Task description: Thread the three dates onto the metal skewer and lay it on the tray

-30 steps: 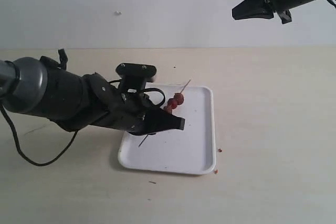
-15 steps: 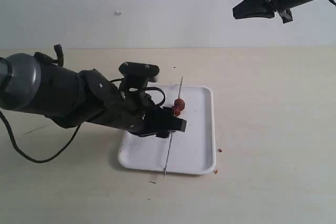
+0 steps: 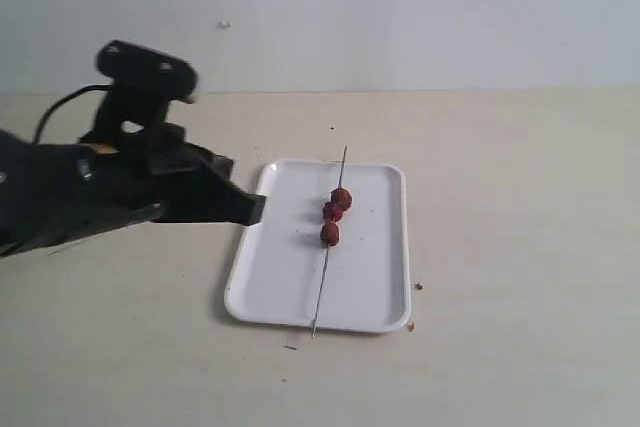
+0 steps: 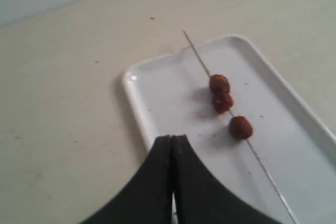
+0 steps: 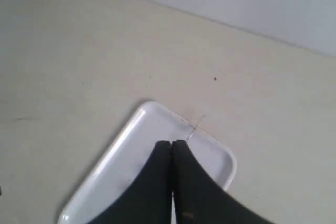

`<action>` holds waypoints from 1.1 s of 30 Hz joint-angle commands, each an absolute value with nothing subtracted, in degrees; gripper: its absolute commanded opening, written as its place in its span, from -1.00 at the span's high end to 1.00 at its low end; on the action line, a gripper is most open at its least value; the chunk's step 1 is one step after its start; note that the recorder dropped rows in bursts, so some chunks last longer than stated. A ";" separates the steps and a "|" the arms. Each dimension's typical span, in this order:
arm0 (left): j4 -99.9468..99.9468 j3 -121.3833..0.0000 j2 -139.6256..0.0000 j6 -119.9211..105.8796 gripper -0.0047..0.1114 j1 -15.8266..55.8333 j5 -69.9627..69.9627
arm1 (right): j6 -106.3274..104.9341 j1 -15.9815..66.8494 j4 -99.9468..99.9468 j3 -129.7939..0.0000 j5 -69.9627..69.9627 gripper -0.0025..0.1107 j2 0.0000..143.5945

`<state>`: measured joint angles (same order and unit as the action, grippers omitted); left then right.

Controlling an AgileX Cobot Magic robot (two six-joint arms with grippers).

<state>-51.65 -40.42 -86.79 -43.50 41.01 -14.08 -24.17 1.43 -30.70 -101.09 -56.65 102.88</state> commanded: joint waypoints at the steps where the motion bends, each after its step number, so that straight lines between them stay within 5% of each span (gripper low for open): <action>1: -52.20 -29.31 -74.85 -38.95 0.92 41.26 -24.91 | -21.31 5.87 -27.61 -87.77 -39.76 0.96 92.23; 17: -40.97 -10.34 -21.28 -34.28 0.92 41.26 -12.88 | -24.40 8.02 -26.56 -36.83 -8.55 0.96 41.45; 28: -41.62 -10.00 -19.66 -33.52 0.92 41.12 0.00 | -23.26 8.02 -28.47 -19.41 -9.82 0.96 0.00; 33: -41.62 -10.00 -19.69 -33.86 0.92 41.12 5.58 | -14.98 8.02 -28.92 -18.53 -15.28 0.96 0.02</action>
